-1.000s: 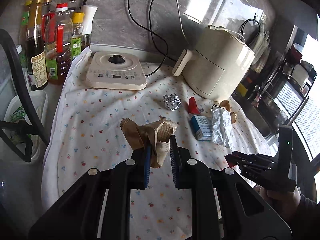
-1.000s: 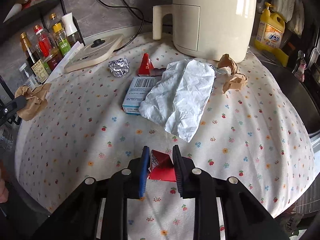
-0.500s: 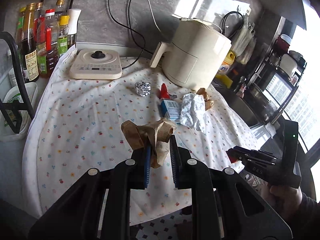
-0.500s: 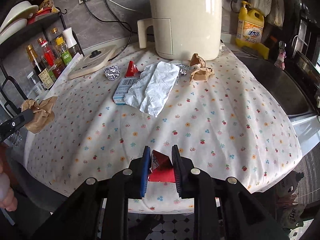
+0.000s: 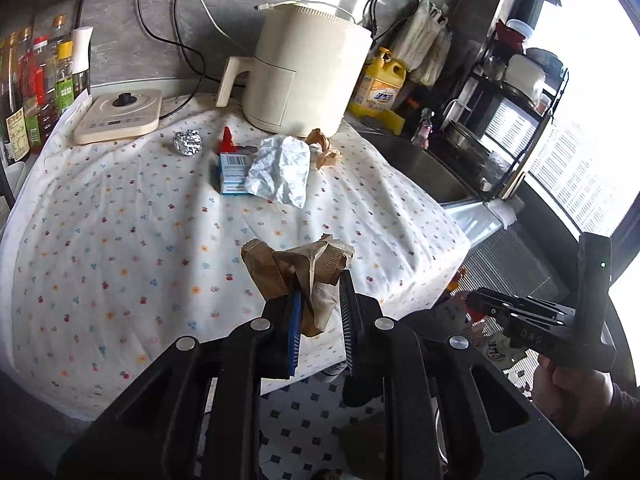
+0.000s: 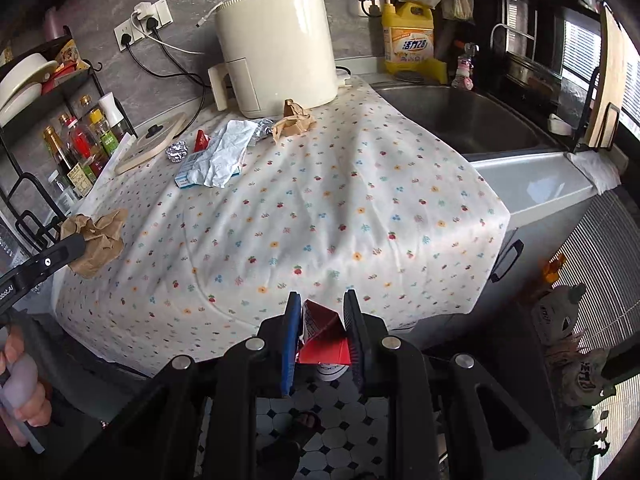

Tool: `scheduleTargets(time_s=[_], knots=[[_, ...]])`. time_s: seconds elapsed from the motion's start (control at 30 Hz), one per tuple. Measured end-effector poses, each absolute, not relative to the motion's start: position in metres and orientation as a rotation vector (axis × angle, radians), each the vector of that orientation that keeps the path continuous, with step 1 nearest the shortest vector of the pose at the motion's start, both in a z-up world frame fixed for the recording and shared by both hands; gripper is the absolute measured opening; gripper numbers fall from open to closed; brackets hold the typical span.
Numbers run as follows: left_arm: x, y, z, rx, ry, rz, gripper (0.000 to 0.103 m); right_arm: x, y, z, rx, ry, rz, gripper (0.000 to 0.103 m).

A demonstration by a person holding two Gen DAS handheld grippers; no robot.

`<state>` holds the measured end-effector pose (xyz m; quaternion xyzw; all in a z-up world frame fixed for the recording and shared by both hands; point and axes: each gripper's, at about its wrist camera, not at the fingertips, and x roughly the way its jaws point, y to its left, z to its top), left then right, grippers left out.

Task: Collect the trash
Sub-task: 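Carry the brown paper bag and red packet with both tools over the bin, then open the right tool over the bin while the left tool releases the paper bag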

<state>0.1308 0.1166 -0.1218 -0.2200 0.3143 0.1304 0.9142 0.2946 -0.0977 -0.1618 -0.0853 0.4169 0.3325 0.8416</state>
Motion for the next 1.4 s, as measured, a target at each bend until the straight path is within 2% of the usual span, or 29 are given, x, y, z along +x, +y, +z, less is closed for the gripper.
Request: scheduleTargets(time_s=[0.57, 0.63, 0.67, 0.7, 0.77, 1.0, 1.4], knots=[[0.176, -0.057, -0.179, -0.394, 0.810, -0.079, 0.018, 0.263, -0.320, -0.217, -0.020, 0.999, 0.381, 0.024], [0.185, -0.077, -0.182, -0.373, 0.826, -0.129, 0.018, 0.260, -0.341, -0.220, 0.005, 1.002, 0.334, 0.029], [0.188, -0.086, -0.184, -0.362, 0.832, -0.154, 0.018, 0.257, -0.352, -0.222, 0.023, 1.002, 0.313, 0.037], [0.192, -0.097, -0.185, -0.350, 0.837, -0.178, 0.018, 0.255, -0.361, -0.222, 0.041, 1.001, 0.294, 0.056], [0.198, -0.114, -0.186, -0.332, 0.846, -0.222, 0.018, 0.247, -0.380, -0.221, 0.063, 0.975, 0.248, 0.072], [0.219, -0.173, -0.199, -0.294, 0.903, -0.363, 0.018, 0.228, -0.429, -0.220, 0.102, 0.958, 0.144, 0.077], [0.238, -0.265, -0.217, -0.196, 1.012, -0.608, 0.020, 0.183, -0.509, -0.227, 0.242, 0.940, -0.041, 0.077]])
